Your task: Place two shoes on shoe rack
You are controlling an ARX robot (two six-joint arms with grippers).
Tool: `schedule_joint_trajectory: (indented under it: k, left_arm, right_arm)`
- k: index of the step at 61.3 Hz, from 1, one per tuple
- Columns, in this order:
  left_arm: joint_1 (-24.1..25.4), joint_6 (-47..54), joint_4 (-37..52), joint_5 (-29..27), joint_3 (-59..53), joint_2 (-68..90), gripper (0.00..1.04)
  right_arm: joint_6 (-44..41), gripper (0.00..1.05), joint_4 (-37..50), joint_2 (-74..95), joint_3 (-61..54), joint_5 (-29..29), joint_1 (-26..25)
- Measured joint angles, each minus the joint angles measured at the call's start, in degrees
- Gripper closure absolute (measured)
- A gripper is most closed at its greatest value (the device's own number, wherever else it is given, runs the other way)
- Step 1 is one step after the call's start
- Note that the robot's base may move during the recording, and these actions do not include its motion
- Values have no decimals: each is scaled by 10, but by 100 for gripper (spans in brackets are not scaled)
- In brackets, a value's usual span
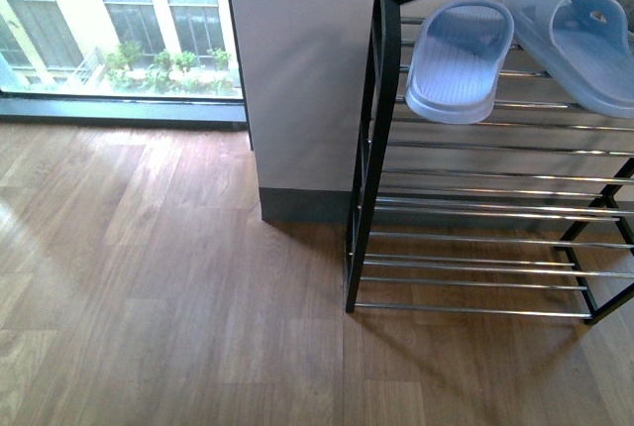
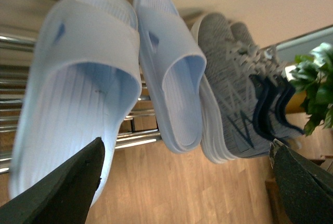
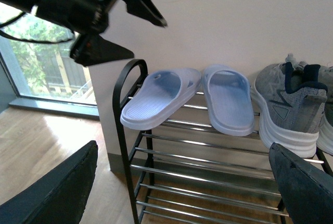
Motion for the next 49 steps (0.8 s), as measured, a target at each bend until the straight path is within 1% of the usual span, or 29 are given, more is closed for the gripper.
schedule_joint_trajectory:
  k: [4,11,17,19,23,26,30,32,38,42,48,49]
  left_arm:
    - [25,-19,27,1,-59,-53,9]
    - [66,-19,35,-12,-143,-127,9]
    - [95,31,16,-83,-209,-189,9]
    - [102,69,14,-134,-235,-212,9]
    - [114,116,0,-170,-268,-244,9]
    - [121,162,5,-214,-301,-271,9]
    - [130,196,2,-244,-334,-303,9]
    - [137,218,14,-272,-361,-325,9]
    - [160,245,17,-304,-426,-380,9]
    - [176,268,35,-333,-477,-418,9]
    - [197,281,43,-346,-540,-475,9]
    - [200,292,56,-342,-552,-482,10]
  right_arm:
    - [0,9,0,0,0,0,0]
    - [0,9,0,0,0,0,0]
    - [0,9,0,0,0,0,0]
    - [0,9,0,0,0,0,0]
    - [0,9,0,0,0,0,0]
    - [0,9,0,0,0,0,0]
    - [0,9,0,0,0,0,0]
    - [0,9,0,0,0,0,0]
    - [0,9,0,0,0,0,0]
    - [0,9,0,0,0,0,0]
    - [0,9,0,0,0,0,0]
    - [0,9,0,0,0,0,0]
